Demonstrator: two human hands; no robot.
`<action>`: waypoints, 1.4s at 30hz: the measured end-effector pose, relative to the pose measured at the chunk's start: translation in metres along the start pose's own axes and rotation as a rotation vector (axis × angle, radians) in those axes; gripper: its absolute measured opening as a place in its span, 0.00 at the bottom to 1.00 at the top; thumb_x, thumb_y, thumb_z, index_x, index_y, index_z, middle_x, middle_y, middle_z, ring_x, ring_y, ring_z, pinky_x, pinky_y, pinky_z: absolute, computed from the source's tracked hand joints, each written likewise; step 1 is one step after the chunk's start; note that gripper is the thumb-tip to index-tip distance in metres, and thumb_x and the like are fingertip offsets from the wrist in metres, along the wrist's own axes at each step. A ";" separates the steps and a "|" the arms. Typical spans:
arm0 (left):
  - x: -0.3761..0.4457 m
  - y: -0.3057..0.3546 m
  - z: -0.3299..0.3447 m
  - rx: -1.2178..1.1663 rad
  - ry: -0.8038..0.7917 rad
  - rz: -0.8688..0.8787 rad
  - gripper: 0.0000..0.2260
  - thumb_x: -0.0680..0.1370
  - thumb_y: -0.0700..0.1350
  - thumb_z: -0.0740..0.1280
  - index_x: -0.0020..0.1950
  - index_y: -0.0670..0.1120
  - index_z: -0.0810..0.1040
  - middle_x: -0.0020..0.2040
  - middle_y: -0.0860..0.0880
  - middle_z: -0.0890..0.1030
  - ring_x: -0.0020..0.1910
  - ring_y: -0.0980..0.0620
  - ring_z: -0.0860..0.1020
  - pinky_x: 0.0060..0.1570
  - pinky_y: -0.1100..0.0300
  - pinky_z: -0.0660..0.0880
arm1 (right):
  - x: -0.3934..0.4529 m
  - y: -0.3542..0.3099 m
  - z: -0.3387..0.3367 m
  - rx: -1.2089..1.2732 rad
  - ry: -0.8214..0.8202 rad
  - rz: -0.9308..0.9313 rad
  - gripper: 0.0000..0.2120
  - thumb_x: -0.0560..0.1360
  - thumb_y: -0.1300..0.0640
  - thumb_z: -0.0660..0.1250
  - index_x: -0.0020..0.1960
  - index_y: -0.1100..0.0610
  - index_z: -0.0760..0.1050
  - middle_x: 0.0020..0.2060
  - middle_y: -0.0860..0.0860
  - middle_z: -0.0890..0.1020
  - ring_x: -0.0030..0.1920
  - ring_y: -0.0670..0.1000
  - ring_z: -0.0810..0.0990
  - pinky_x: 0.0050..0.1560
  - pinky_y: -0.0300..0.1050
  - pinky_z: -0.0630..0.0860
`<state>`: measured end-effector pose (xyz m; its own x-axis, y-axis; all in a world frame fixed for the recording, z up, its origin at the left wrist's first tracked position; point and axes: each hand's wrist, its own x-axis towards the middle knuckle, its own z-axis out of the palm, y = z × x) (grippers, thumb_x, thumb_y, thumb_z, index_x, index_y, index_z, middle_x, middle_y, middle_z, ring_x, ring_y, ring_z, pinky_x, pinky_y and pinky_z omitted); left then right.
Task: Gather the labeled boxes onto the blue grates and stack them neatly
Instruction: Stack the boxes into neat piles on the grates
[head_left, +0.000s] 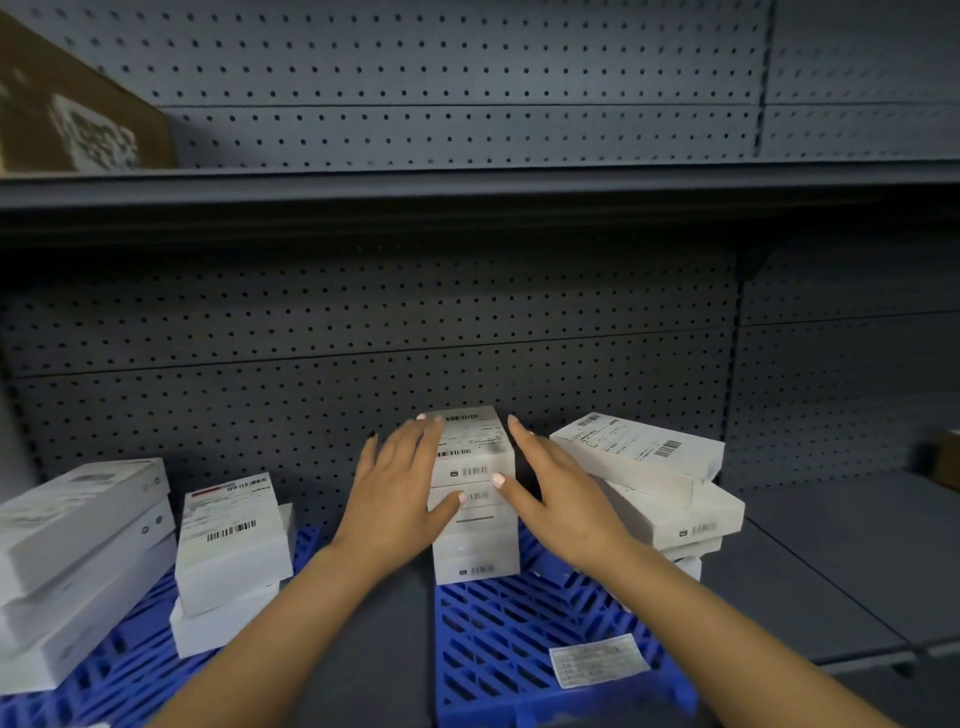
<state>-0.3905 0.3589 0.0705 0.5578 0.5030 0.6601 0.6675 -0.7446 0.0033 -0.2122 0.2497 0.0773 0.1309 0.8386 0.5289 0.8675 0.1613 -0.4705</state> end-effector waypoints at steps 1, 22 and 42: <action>0.002 0.006 -0.007 -0.018 0.011 0.017 0.36 0.74 0.62 0.61 0.77 0.47 0.54 0.75 0.46 0.62 0.74 0.48 0.58 0.71 0.44 0.54 | -0.004 -0.003 -0.009 -0.007 0.012 -0.018 0.31 0.78 0.39 0.56 0.76 0.44 0.48 0.75 0.46 0.59 0.74 0.45 0.55 0.71 0.43 0.58; 0.034 0.177 0.023 -0.259 -0.171 0.185 0.32 0.76 0.65 0.55 0.74 0.64 0.41 0.77 0.55 0.53 0.75 0.57 0.48 0.74 0.56 0.48 | -0.059 0.134 -0.148 -0.162 -0.065 0.043 0.33 0.74 0.33 0.55 0.75 0.43 0.54 0.76 0.42 0.51 0.75 0.41 0.47 0.70 0.38 0.48; 0.019 0.200 0.042 -0.385 -0.071 -0.063 0.28 0.69 0.66 0.68 0.65 0.60 0.64 0.69 0.61 0.64 0.73 0.63 0.55 0.66 0.70 0.56 | -0.060 0.175 -0.120 0.006 -0.001 -0.247 0.30 0.72 0.36 0.60 0.70 0.46 0.66 0.65 0.45 0.71 0.63 0.50 0.73 0.62 0.49 0.73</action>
<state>-0.2254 0.2381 0.0517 0.5638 0.5718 0.5960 0.4751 -0.8148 0.3323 -0.0106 0.1654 0.0483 -0.0854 0.7737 0.6278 0.8700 0.3650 -0.3314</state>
